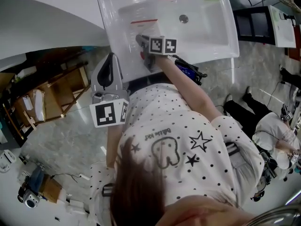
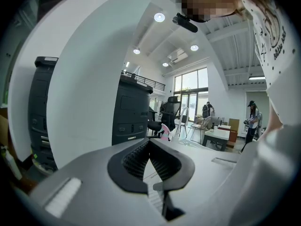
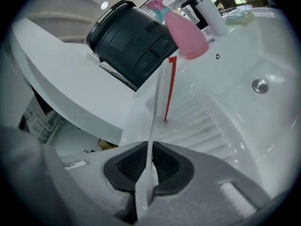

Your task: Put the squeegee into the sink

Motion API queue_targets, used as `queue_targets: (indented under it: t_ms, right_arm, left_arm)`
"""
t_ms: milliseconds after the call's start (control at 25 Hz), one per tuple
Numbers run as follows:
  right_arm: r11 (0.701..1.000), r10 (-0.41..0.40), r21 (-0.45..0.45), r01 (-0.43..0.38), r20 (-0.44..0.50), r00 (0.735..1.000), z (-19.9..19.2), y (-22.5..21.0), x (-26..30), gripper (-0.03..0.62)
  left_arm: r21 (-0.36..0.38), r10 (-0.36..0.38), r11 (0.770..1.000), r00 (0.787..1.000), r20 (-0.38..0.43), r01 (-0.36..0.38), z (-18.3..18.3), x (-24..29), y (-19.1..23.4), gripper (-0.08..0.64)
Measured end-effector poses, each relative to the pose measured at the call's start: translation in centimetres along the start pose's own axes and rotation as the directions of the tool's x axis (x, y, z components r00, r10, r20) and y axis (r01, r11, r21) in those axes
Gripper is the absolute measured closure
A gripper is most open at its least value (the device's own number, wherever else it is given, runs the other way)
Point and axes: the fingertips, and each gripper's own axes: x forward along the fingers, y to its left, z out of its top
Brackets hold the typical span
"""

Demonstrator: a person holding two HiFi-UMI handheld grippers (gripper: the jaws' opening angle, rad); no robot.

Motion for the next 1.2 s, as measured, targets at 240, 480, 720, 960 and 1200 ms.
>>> queue_targets:
  t_ms: [240, 480, 720, 960, 1200]
  right_arm:
    - [1.000, 0.018, -0.006, -0.018, 0.016, 1.000, 0.8, 0.0, 0.6, 0.568]
    - [1.000, 0.009, 0.000, -0.009, 0.023, 1.000, 0.3, 0.0, 0.2, 0.568]
    - [0.998, -0.017, -0.059, 0.018, 0.016, 1.000, 0.3, -0.2, 0.0, 0.553]
    - [0.997, -0.032, -0.076, 0.034, 0.018, 0.999, 0.4, -0.6, -0.3, 0.541]
    - [0.995, -0.060, -0.075, 0.061, 0.018, 0.998, 0.5, -1.2, -0.4, 0.528]
  left_arm:
    - [0.003, 0.000, 1.000, 1.000, 0.012, 0.000, 0.0, 0.5, -0.2, 0.572]
    - [0.003, -0.017, 1.000, 1.000, -0.002, 0.017, -0.4, 0.3, -0.9, 0.572]
    - [0.006, -0.017, 1.000, 1.000, -0.002, 0.017, -0.3, 0.3, -0.9, 0.572]
    - [0.006, -0.023, 1.000, 1.000, -0.007, 0.023, -0.5, 0.4, -1.2, 0.572]
    - [0.006, -0.020, 1.000, 1.000, -0.002, 0.020, -0.4, 0.4, -1.2, 0.572]
